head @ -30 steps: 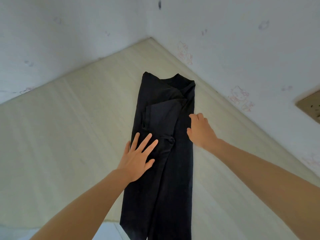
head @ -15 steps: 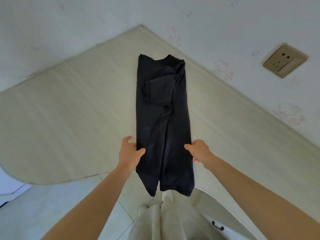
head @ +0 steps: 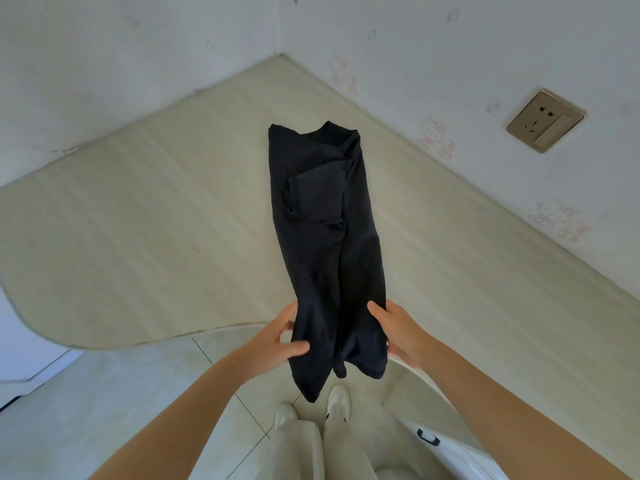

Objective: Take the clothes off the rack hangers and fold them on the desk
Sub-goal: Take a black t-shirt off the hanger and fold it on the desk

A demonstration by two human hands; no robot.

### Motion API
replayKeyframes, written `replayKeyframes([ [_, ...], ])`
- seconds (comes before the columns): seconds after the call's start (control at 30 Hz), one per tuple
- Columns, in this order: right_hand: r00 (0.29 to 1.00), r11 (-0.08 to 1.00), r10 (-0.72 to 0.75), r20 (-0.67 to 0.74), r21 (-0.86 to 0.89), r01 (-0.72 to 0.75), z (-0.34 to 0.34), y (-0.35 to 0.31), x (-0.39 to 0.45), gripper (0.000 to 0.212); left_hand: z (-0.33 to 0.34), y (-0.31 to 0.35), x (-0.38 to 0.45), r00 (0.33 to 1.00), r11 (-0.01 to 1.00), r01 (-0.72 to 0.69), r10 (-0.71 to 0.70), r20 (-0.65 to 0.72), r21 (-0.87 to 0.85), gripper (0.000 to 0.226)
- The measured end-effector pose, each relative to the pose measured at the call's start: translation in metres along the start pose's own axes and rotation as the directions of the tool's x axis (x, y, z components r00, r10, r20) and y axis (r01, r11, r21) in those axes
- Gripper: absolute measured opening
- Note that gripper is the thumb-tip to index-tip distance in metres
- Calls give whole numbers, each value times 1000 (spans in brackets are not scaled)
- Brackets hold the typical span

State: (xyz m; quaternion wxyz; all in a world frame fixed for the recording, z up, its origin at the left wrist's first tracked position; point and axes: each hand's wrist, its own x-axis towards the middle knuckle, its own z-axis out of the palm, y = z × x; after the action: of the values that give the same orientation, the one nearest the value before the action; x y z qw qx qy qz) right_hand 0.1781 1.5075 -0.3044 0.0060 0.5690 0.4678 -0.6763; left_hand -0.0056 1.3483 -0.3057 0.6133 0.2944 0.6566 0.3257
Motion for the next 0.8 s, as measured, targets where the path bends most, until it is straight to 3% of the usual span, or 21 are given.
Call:
replayKeyframes([
  [0.07,999,999,34,7,15,-34,-3,3,-2,24,3,-4,-4,999,999,24,-25,40,30,90],
  [0.2,999,984,46,-3,-172,-46,-12,2,-10,37,6,-9,-11,995,997,79,-79,-58,-3,102],
  [0.33,999,951,-47,21,-306,52,-18,-7,-15,53,4,-2,-15,990,993,89,-97,-106,-82,98],
  [0.4,997,935,-67,48,-347,79,-18,-18,-16,46,-3,8,-16,986,980,122,-138,-93,-155,76],
  [0.53,996,983,-31,84,-179,45,-22,-43,-14,34,-21,32,-7,966,935,167,-219,-137,-313,31],
  [0.67,995,999,36,89,0,-36,-21,-82,5,17,-51,53,23,960,875,167,-248,-126,-454,18],
  [0.8,994,924,103,32,366,-108,-24,-121,36,17,-80,85,54,921,608,-31,-292,-260,-793,22],
])
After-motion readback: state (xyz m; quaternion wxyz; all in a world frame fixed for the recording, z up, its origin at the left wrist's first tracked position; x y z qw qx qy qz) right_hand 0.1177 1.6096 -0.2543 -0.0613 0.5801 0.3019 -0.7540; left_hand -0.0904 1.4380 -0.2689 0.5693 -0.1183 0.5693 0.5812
